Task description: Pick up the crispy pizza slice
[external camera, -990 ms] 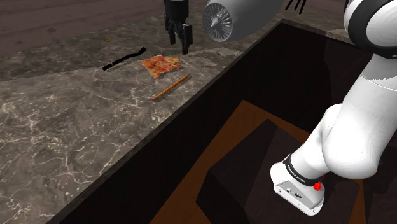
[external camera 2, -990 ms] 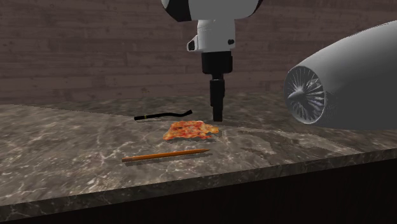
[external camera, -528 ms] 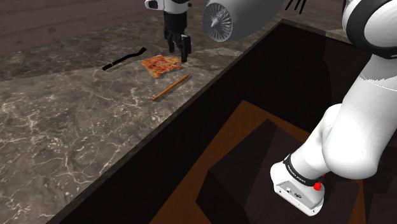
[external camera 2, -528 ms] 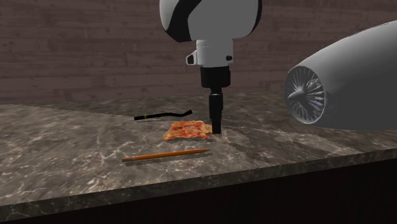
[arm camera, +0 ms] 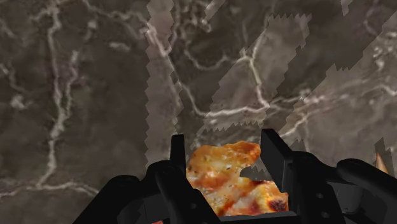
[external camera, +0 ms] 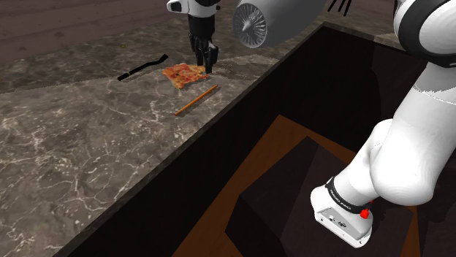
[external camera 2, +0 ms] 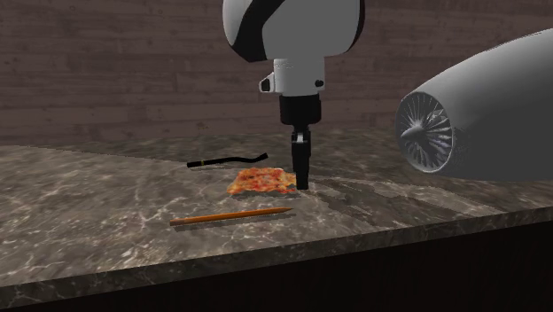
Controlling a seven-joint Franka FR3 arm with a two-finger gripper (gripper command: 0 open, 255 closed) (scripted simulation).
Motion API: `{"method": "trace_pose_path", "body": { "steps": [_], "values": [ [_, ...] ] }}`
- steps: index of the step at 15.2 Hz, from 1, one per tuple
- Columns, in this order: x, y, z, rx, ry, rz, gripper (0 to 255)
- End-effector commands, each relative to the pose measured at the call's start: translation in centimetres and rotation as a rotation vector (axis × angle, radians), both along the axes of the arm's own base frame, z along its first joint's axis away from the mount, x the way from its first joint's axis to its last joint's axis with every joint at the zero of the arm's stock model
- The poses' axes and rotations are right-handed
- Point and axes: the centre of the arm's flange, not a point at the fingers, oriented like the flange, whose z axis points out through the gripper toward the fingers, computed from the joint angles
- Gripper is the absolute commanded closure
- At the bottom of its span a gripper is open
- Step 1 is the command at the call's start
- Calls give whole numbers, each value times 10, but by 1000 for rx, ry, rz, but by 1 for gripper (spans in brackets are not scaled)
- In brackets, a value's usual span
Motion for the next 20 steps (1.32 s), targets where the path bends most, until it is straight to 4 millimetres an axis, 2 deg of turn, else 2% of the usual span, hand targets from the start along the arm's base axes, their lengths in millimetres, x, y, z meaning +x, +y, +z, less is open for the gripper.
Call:
{"method": "trace_pose_path", "body": {
  "steps": [1,3,18,20],
  "values": [
    [0,0,0,0,0,0,255],
    [0,1,0,0,1,0,255],
    [0,1,79,0,1,0,255],
    [0,1,80,0,1,0,255]
  ]
}}
